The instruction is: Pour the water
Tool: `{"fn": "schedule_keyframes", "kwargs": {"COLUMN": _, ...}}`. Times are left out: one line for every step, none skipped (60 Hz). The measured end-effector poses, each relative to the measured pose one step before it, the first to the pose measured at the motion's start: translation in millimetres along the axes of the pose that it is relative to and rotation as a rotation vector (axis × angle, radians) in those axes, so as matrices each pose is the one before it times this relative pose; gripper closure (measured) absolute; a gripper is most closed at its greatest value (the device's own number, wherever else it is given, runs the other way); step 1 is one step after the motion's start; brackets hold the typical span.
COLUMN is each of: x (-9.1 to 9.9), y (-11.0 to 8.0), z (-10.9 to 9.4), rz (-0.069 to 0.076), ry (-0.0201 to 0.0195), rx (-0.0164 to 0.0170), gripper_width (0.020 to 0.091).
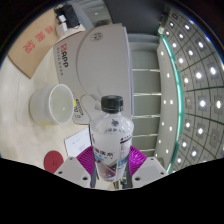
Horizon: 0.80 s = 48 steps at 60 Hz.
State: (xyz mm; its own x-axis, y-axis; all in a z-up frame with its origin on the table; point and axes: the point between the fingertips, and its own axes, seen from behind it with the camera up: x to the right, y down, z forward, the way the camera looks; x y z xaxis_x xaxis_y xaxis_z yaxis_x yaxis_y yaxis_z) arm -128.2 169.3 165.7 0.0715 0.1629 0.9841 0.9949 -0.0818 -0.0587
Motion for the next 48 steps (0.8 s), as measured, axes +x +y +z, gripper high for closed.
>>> {"fn": "schedule_keyframes", "kwargs": {"x": 1.13, "y": 0.46, "z": -2.18, "rz": 0.0536, "ry": -0.00973, "rx": 0.00284, "gripper_width": 0.0692}}
{"fn": "schedule_keyframes", "kwargs": {"x": 1.11, "y": 0.69, "z": -2.06, "rz": 0.0565, "ry": -0.01019, "rx": 0.002, "gripper_width": 0.0691}}
{"fn": "schedule_keyframes", "kwargs": {"x": 0.99, "y": -0.46, "z": -2.08, "rz": 0.0584, "ry": -0.00944, "rx": 0.00255, "gripper_width": 0.0691}}
{"fn": "schedule_keyframes", "kwargs": {"x": 0.08, "y": -0.07, "z": -1.79, "rz": 0.0626, "ry": -0.01728, "rx": 0.00428, "gripper_width": 0.0691}}
{"fn": "schedule_keyframes", "kwargs": {"x": -0.26, "y": 0.61, "z": -2.03, "rz": 0.0618, "ry": -0.01686, "rx": 0.00207, "gripper_width": 0.069}}
{"fn": "schedule_keyframes", "kwargs": {"x": -0.33, "y": 0.78, "z": -2.03, "rz": 0.0578, "ry": -0.00955, "rx": -0.00463, "gripper_width": 0.069}}
{"fn": "schedule_keyframes", "kwargs": {"x": 1.41, "y": 2.58, "z": -1.4, "rz": 0.0541, "ry": -0.01595, "rx": -0.00091, "gripper_width": 0.0689}}
{"fn": "schedule_keyframes", "kwargs": {"x": 1.63, "y": 1.45, "z": -2.2, "rz": 0.0487, "ry": -0.0081, "rx": -0.00444, "gripper_width": 0.069}}
{"fn": "schedule_keyframes", "kwargs": {"x": 0.48, "y": 0.78, "z": -1.87, "rz": 0.0526, "ry": -0.01367, "rx": 0.00099, "gripper_width": 0.0689}}
{"fn": "schedule_keyframes", "kwargs": {"x": -0.46, "y": 0.54, "z": -1.38, "rz": 0.0542, "ry": -0.01565, "rx": 0.00264, "gripper_width": 0.0692}}
{"fn": "schedule_keyframes", "kwargs": {"x": -0.4, "y": 1.11, "z": -1.02, "rz": 0.0518, "ry": -0.01463, "rx": 0.00151, "gripper_width": 0.0691}}
{"fn": "schedule_keyframes", "kwargs": {"x": -0.09, "y": 1.89, "z": -1.06, "rz": 0.0467, "ry": -0.01392, "rx": -0.00017, "gripper_width": 0.069}}
{"fn": "schedule_keyframes", "kwargs": {"x": -0.45, "y": 2.18, "z": -0.89, "rz": 0.042, "ry": -0.01307, "rx": -0.00076, "gripper_width": 0.0688}}
{"fn": "schedule_keyframes", "kwargs": {"x": -0.04, "y": 1.57, "z": -0.8, "rz": 0.0421, "ry": -0.01173, "rx": 0.00359, "gripper_width": 0.0689}}
{"fn": "schedule_keyframes", "kwargs": {"x": -1.62, "y": 0.46, "z": -0.13, "rz": 0.0434, "ry": -0.00711, "rx": 0.00607, "gripper_width": 0.0688}}
{"fn": "schedule_keyframes", "kwargs": {"x": -3.98, "y": 0.02, "z": 3.23, "rz": 0.0425, "ry": -0.00901, "rx": 0.00997, "gripper_width": 0.0688}}
{"fn": "schedule_keyframes", "kwargs": {"x": 3.25, "y": 3.15, "z": -3.44, "rz": 0.0381, "ry": -0.01614, "rx": 0.00547, "gripper_width": 0.0688}}
{"fn": "schedule_keyframes", "kwargs": {"x": -0.11, "y": 3.59, "z": -0.42, "rz": 0.0357, "ry": -0.01173, "rx": 0.00029, "gripper_width": 0.0688}}
{"fn": "schedule_keyframes", "kwargs": {"x": 0.58, "y": 4.23, "z": -0.05, "rz": 0.0361, "ry": -0.00741, "rx": -0.00219, "gripper_width": 0.0688}}
{"fn": "schedule_keyframes", "kwargs": {"x": 0.68, "y": 4.77, "z": 0.05, "rz": 0.0359, "ry": -0.00517, "rx": -0.0049, "gripper_width": 0.0688}}
{"fn": "schedule_keyframes", "kwargs": {"x": 0.38, "y": 4.7, "z": 0.29, "rz": 0.0351, "ry": -0.00778, "rx": -0.00584, "gripper_width": 0.0689}}
{"fn": "schedule_keyframes", "kwargs": {"x": -0.9, "y": 4.15, "z": 0.55, "rz": 0.0358, "ry": -0.01208, "rx": -0.00382, "gripper_width": 0.0688}}
{"fn": "schedule_keyframes", "kwargs": {"x": -6.47, "y": 1.82, "z": 2.79, "rz": 0.0352, "ry": -0.01055, "rx": -0.00182, "gripper_width": 0.0689}}
{"fn": "schedule_keyframes", "kwargs": {"x": -1.02, "y": 4.02, "z": 0.96, "rz": 0.0341, "ry": -0.01374, "rx": -0.00138, "gripper_width": 0.0688}}
{"fn": "schedule_keyframes", "kwargs": {"x": 3.71, "y": 4.83, "z": 2.67, "rz": 0.0286, "ry": -0.01038, "rx": -0.00084, "gripper_width": 0.0688}}
{"fn": "schedule_keyframes", "kwargs": {"x": 0.73, "y": 4.36, "z": 1.53, "rz": 0.0252, "ry": -0.00718, "rx": -0.00434, "gripper_width": 0.0689}}
{"fn": "schedule_keyframes", "kwargs": {"x": 1.14, "y": 4.46, "z": 1.55, "rz": 0.0219, "ry": -0.00572, "rx": -0.00496, "gripper_width": 0.069}}
{"fn": "schedule_keyframes", "kwargs": {"x": 0.47, "y": 4.54, "z": 1.83, "rz": 0.0195, "ry": -0.0055, "rx": -0.00492, "gripper_width": 0.0688}}
{"fn": "schedule_keyframes", "kwargs": {"x": 0.49, "y": 4.19, "z": 1.83, "rz": 0.0186, "ry": -0.00516, "rx": -0.00354, "gripper_width": 0.0688}}
{"fn": "schedule_keyframes", "kwargs": {"x": 0.42, "y": 3.67, "z": 1.82, "rz": 0.0184, "ry": -0.00553, "rx": -0.00286, "gripper_width": 0.0689}}
{"fn": "schedule_keyframes", "kwargs": {"x": -0.42, "y": 3.45, "z": 1.77, "rz": 0.017, "ry": -0.00736, "rx": -0.00316, "gripper_width": 0.0689}}
{"fn": "schedule_keyframes", "kwargs": {"x": -2.76, "y": 3.9, "z": 1.95, "rz": 0.0162, "ry": -0.00799, "rx": -0.00486, "gripper_width": 0.0689}}
{"fn": "schedule_keyframes", "kwargs": {"x": -1.19, "y": 4.18, "z": 1.79, "rz": 0.0155, "ry": -0.00649, "rx": -0.00526, "gripper_width": 0.0689}}
{"fn": "schedule_keyframes", "kwargs": {"x": 0.32, "y": 4.04, "z": 2.24, "rz": 0.0152, "ry": -0.00485, "rx": -0.00373, "gripper_width": 0.0688}}
{"fn": "schedule_keyframes", "kwargs": {"x": 0.58, "y": 3.72, "z": 1.59, "rz": 0.0148, "ry": -0.00333, "rx": -0.00366, "gripper_width": 0.0687}}
{"fn": "schedule_keyframes", "kwargs": {"x": 0.48, "y": 3.4, "z": 1.69, "rz": 0.013, "ry": -0.0026, "rx": -0.0031, "gripper_width": 0.0686}}
{"fn": "schedule_keyframes", "kwargs": {"x": 0.48, "y": 3.17, "z": 1.77, "rz": 0.0093, "ry": -0.00239, "rx": -0.00168, "gripper_width": 0.0686}}
{"fn": "schedule_keyframes", "kwargs": {"x": 0.95, "y": 2.79, "z": 1.54, "rz": 0.0056, "ry": -0.00142, "rx": -0.00013, "gripper_width": 0.0686}}
{"fn": "schedule_keyframes", "kwargs": {"x": 1.7, "y": 1.41, "z": 1.13, "rz": 0.0023, "ry": -0.00017, "rx": -0.00123, "gripper_width": 0.0687}}
{"fn": "schedule_keyframes", "kwargs": {"x": 0.05, "y": 3.67, "z": 1.83, "rz": 0.0017, "ry": 0.00063, "rx": -0.00072, "gripper_width": 0.0686}}
{"fn": "schedule_keyframes", "kwargs": {"x": 0.79, "y": 3.44, "z": 1.85, "rz": 0.0009, "ry": 0.00036, "rx": -0.0032, "gripper_width": 0.0687}}
{"fn": "schedule_keyframes", "kwargs": {"x": 0.61, "y": 3.22, "z": 1.38, "rz": 0.0027, "ry": -0.00005, "rx": -0.00336, "gripper_width": 0.0685}}
{"fn": "schedule_keyframes", "kwargs": {"x": 0.47, "y": 2.84, "z": 1.13, "rz": 0.006, "ry": -0.00058, "rx": -0.00235, "gripper_width": 0.0685}}
{"fn": "schedule_keyframes", "kwargs": {"x": 0.33, "y": 3.06, "z": 1.16, "rz": 0.008, "ry": -0.00209, "rx": -0.00253, "gripper_width": 0.0686}}
{"fn": "schedule_keyframes", "kwargs": {"x": -0.1, "y": 3.22, "z": 0.85, "rz": 0.0082, "ry": -0.00258, "rx": -0.00318, "gripper_width": 0.0686}}
{"fn": "schedule_keyframes", "kwargs": {"x": -0.04, "y": 3.47, "z": 1.05, "rz": 0.0066, "ry": -0.00239, "rx": -0.00407, "gripper_width": 0.0685}}
{"fn": "schedule_keyframes", "kwargs": {"x": 2.33, "y": 0.83, "z": -0.94, "rz": 0.0033, "ry": -0.00131, "rx": 0.00253, "gripper_width": 0.0676}}
{"fn": "schedule_keyframes", "kwargs": {"x": -0.65, "y": -2.97, "z": 0.12, "rz": 0.0065, "ry": -0.00324, "rx": 0.02428, "gripper_width": 0.0676}}
